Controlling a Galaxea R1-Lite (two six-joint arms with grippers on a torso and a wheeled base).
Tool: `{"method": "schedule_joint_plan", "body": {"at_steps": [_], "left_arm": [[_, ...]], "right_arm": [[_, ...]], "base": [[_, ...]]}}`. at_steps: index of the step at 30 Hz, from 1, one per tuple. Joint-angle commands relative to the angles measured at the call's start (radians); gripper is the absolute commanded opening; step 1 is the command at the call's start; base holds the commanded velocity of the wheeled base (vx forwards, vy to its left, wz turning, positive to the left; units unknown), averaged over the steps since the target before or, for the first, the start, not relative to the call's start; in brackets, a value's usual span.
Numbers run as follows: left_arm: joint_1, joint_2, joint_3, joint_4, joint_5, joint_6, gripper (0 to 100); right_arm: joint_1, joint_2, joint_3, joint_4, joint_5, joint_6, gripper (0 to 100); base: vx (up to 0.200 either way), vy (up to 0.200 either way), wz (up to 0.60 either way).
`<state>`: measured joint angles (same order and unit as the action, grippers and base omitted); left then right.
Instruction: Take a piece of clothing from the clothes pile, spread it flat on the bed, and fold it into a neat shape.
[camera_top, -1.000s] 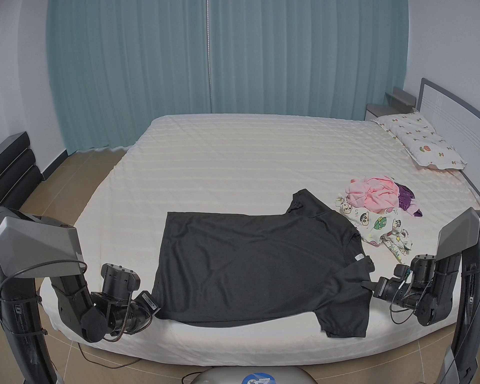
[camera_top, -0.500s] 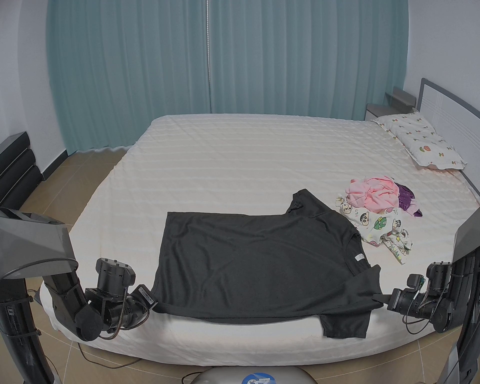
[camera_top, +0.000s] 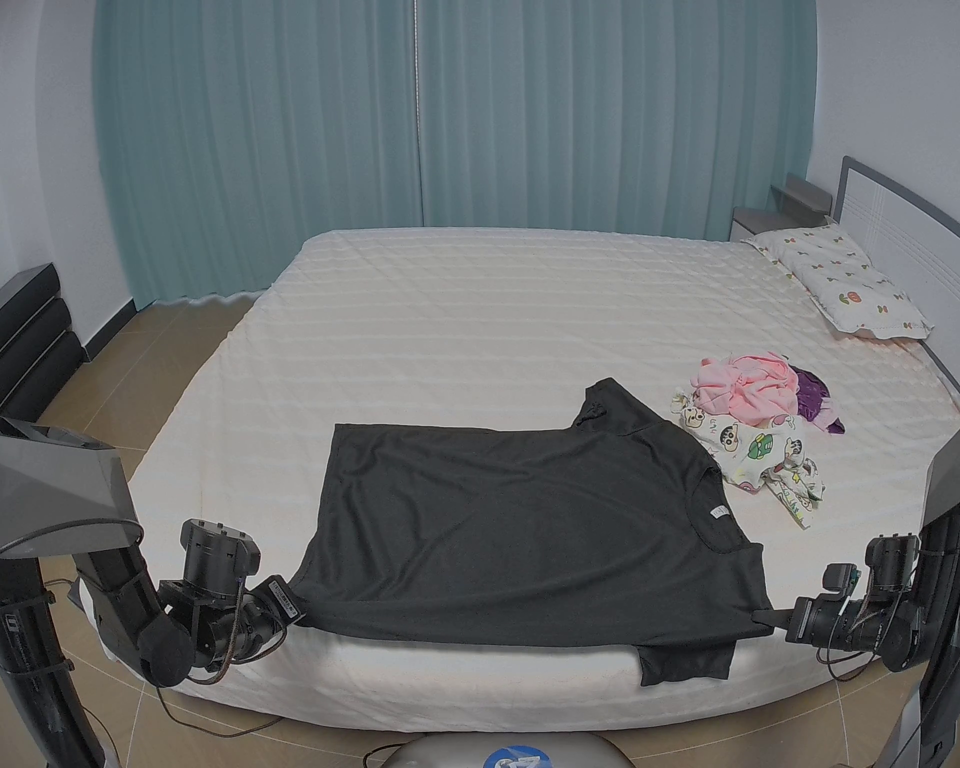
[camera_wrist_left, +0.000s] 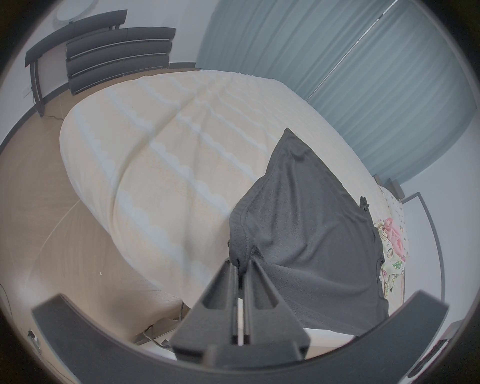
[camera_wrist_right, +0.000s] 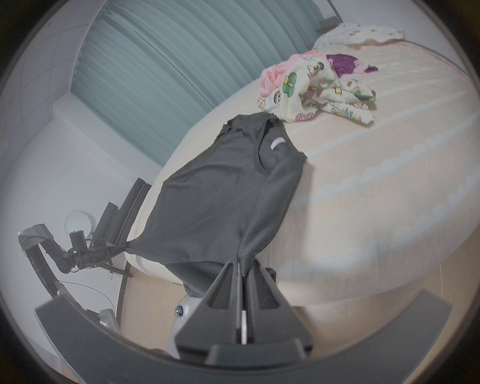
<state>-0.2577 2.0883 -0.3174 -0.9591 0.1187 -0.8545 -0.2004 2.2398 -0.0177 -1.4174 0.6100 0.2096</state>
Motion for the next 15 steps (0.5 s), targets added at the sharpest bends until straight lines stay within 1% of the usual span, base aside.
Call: {"method": "schedule_joint_plan", "body": {"at_steps": [1,2,4,5,6,8,9,11,13,15], "left_arm": [[0.003,-0.010,0.017,0.000,0.004,0.026,0],[0.001,-0.007,0.029,0.000,0.007,0.041,0],[0.000,-0.002,0.040,0.000,0.007,0.061,0],[0.000,-0.002,0.041,0.000,0.007,0.064,0],[-0.003,-0.002,0.057,0.000,0.007,0.083,0],[-0.003,-0.002,0.058,0.000,0.009,0.084,0],[-0.003,-0.002,0.069,0.000,0.009,0.107,0],[-0.005,-0.004,0.075,0.003,0.009,0.120,0],[-0.008,-0.007,0.089,0.005,0.009,0.126,0],[-0.012,-0.010,0.110,0.007,0.009,0.152,0]], "right_arm": [[0.004,-0.095,0.018,0.103,0.002,-0.058,0],[0.004,-0.104,0.018,0.147,0.004,-0.104,0],[0.001,-0.106,0.018,0.181,0.004,-0.141,0],[-0.001,-0.108,0.018,0.186,0.004,-0.145,0],[-0.005,-0.111,0.018,0.221,0.002,-0.168,0],[-0.007,-0.111,0.018,0.222,0.004,-0.170,0],[-0.008,-0.118,0.018,0.261,0.004,-0.196,0],[-0.008,-0.123,0.018,0.285,0.002,-0.214,0],[-0.008,-0.123,0.018,0.285,0.002,-0.219,0],[-0.010,-0.123,0.018,0.287,0.002,-0.219,0]], "base": [[0.000,0.000,0.00],[0.000,0.000,0.00],[0.000,0.000,0.00],[0.000,0.000,0.00],[0.000,0.000,0.00],[0.000,0.000,0.00],[0.000,0.000,0.00],[0.000,0.000,0.00],[0.000,0.000,0.00],[0.000,0.000,0.00]]}}
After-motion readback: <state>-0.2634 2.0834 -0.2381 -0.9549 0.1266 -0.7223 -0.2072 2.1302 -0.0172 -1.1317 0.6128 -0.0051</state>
